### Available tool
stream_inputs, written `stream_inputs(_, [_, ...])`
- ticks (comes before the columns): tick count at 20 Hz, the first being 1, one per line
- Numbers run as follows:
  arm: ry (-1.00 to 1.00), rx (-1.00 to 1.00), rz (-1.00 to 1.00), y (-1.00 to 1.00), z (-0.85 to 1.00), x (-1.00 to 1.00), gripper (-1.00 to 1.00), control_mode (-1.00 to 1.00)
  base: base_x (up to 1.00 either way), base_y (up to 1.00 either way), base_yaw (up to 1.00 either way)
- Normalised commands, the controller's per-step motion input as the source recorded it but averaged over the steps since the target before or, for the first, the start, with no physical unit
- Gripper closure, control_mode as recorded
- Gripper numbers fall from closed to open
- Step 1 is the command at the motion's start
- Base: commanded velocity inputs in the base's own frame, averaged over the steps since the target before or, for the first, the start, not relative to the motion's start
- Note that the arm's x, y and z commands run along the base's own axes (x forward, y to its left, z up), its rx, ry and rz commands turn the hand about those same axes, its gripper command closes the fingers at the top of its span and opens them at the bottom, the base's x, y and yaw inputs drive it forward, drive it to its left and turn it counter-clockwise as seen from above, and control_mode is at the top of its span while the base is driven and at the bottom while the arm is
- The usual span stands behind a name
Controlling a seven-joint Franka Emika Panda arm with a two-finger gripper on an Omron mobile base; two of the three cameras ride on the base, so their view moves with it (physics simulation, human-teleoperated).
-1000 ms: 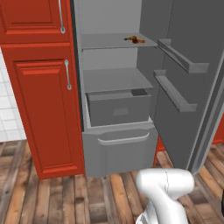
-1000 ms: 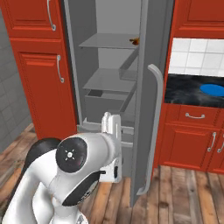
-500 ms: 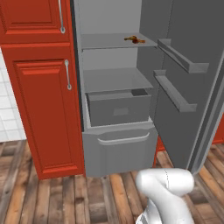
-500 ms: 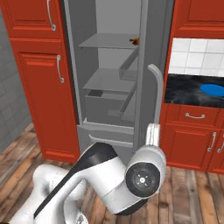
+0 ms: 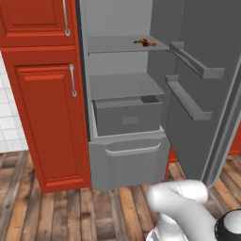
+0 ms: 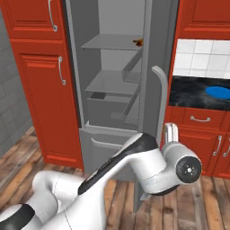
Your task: Place the chicken drumstick on the counter behind the older chicken drumstick on the same shelf of the fridge to maintain FIFO order. Close the fridge door when finished.
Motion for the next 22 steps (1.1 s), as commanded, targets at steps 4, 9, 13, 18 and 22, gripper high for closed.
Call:
stream_inputs(4, [-0.01,0.02,0.25,-0.20,-0.31,0.39,-1.00,-1.00,0.00,0.00,0.00])
stream_inputs(9, [0.00,0.00,0.16,-0.02,-0.28,0.48,-1.00,-1.00,0.00,0.00,0.00])
stream_inputs(13, [-0.03,0.02,0.18,0.00,-0.27,0.60,-1.00,-1.00,0.00,0.00,0.00])
stream_inputs(18, [-0.11,0.03,0.20,0.03,-0.20,0.33,-1.00,-1.00,0.00,0.00,0.00])
stream_inputs(22, [-0.07,0.01,0.14,0.27,-0.15,0.10,-1.00,-1.00,0.00,0.00,0.00])
